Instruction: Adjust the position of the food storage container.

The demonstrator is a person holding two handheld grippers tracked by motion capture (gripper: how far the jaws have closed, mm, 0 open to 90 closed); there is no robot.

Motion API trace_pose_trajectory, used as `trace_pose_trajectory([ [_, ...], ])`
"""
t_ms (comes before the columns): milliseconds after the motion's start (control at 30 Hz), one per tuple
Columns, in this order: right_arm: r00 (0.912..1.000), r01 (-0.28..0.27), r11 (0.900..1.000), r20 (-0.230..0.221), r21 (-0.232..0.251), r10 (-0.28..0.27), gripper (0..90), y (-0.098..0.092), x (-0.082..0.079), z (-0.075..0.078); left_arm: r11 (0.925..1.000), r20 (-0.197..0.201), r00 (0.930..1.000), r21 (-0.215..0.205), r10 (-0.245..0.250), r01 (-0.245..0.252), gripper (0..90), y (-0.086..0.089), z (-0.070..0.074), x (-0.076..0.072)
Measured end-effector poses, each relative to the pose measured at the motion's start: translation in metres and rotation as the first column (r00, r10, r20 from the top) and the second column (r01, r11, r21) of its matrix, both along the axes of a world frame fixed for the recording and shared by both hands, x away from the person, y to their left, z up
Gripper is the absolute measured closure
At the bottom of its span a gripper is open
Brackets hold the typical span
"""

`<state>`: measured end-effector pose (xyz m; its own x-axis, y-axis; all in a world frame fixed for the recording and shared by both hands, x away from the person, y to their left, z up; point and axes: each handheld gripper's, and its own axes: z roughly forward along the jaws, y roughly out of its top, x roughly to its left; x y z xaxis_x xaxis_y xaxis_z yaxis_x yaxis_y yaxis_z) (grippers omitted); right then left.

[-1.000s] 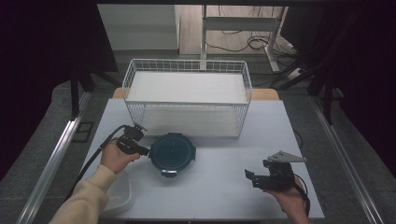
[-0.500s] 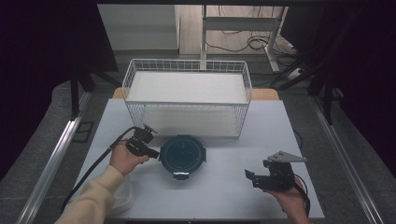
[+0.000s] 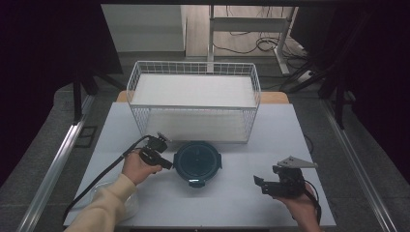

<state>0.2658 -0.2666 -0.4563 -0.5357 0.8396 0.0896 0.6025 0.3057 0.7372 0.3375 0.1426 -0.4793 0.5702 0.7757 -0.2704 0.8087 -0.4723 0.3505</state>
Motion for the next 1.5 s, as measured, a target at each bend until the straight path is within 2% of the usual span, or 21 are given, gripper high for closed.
trace_pose_trajectory([
  [33,1.0000,0.000,1.000,0.000,0.000,0.000,17.6,0.000,0.000,0.000,0.9998,-0.017,0.9999,-0.017,0.004,-0.004,90.0,-0.003,-0.002,-0.001],
  [133,1.0000,0.003,1.000,0.000,0.004,-0.003,17.6,-0.001,0.000,0.000,0.9980,-0.027,0.9991,-0.055,-0.034,0.032,90.0,-0.010,-0.005,0.000],
  [233,1.0000,0.005,1.000,-0.002,0.004,-0.005,17.6,-0.002,0.000,0.000,0.9983,-0.012,0.9993,-0.046,-0.036,0.035,90.0,-0.011,-0.003,0.001],
  [367,1.0000,0.005,1.000,0.001,0.003,-0.005,17.6,-0.003,0.000,0.000,0.9992,0.011,0.9999,-0.039,-0.006,0.006,90.0,-0.010,0.001,0.004],
  [600,1.0000,0.005,1.000,0.005,0.005,-0.005,17.7,-0.004,-0.001,0.002,0.9952,0.016,0.9998,-0.097,-0.008,0.010,89.8,-0.005,0.009,0.001],
  [667,1.0000,0.005,1.000,0.005,0.006,-0.005,17.7,-0.003,-0.001,0.002,0.9948,0.021,0.9996,-0.100,-0.018,0.020,87.8,-0.004,0.012,-0.001],
  [700,0.9999,0.006,1.000,0.009,0.007,-0.006,17.6,-0.003,-0.002,0.003,0.9954,0.039,0.9991,-0.094,-0.017,0.021,87.1,-0.002,0.016,-0.005],
  [833,0.9998,0.015,1.000,0.013,0.013,-0.015,17.6,-0.006,-0.002,0.005,0.9912,0.080,0.9968,-0.133,0.003,0.007,85.9,0.004,0.025,-0.015],
  [900,0.9998,0.015,1.000,0.014,0.014,-0.016,17.7,-0.007,-0.002,0.005,0.9837,0.135,0.9908,-0.180,0.015,0.010,82.8,0.007,0.038,-0.032],
  [933,0.9998,0.015,1.000,0.014,0.014,-0.016,17.7,-0.007,-0.002,0.005,0.9837,0.135,0.9908,-0.180,0.015,0.010,80.0,0.007,0.038,-0.032],
  [967,0.9998,0.014,1.000,0.016,0.014,-0.014,17.7,-0.006,-0.002,0.005,0.9815,0.157,0.9874,-0.191,0.019,0.012,76.3,0.008,0.042,-0.039],
  [1000,0.9998,0.012,1.000,0.017,0.013,-0.012,17.6,-0.006,-0.002,0.005,0.9816,0.214,0.9763,-0.191,0.033,0.008,70.7,0.010,0.050,-0.054],
  [1033,0.9998,0.010,1.000,0.018,0.015,-0.011,17.7,-0.006,-0.002,0.005,0.9831,0.239,0.9700,-0.183,0.044,0.001,64.5,0.011,0.053,-0.061],
  [1067,0.9998,0.008,1.000,0.018,0.015,-0.008,17.6,-0.005,-0.002,0.005,0.9831,0.239,0.9700,-0.183,0.044,0.001,58.0,0.011,0.053,-0.061],
  [1100,0.9998,0.008,1.000,0.018,0.016,-0.008,17.6,-0.005,-0.002,0.006,0.9839,0.257,0.9650,-0.179,0.052,-0.006,52.3,0.013,0.056,-0.068],
  [1133,0.9998,0.008,1.000,0.018,0.016,-0.008,17.6,-0.005,-0.003,0.006,0.9788,0.282,0.9555,-0.203,0.087,-0.029,47.8,0.017,0.060,-0.082],
  [1167,0.9998,0.008,1.000,0.018,0.016,-0.008,17.6,-0.005,-0.003,0.006,0.9788,0.282,0.9555,-0.203,0.087,-0.029,42.9,0.017,0.060,-0.082],
  [1200,0.9998,0.007,1.000,0.017,0.016,-0.007,17.6,-0.004,-0.003,0.006,0.9748,0.288,0.9521,-0.220,0.102,-0.038,38.6,0.017,0.062,-0.088],
  [1333,0.9999,0.006,1.000,0.016,0.014,-0.006,17.6,-0.004,-0.002,0.005,0.9599,0.306,0.9466,-0.280,0.102,-0.012,32.5,0.012,0.067,-0.112],
  [1400,0.9999,0.003,1.000,0.017,0.012,-0.003,17.6,-0.002,-0.003,0.006,0.9516,0.317,0.9421,-0.307,0.111,-0.009,30.0,0.002,0.066,-0.121],
  [1500,0.9999,0.001,1.000,0.017,0.014,-0.001,17.6,-0.002,-0.003,0.006,0.9494,0.314,0.9432,-0.314,0.108,-0.004,28.2,-0.005,0.061,-0.124],
])
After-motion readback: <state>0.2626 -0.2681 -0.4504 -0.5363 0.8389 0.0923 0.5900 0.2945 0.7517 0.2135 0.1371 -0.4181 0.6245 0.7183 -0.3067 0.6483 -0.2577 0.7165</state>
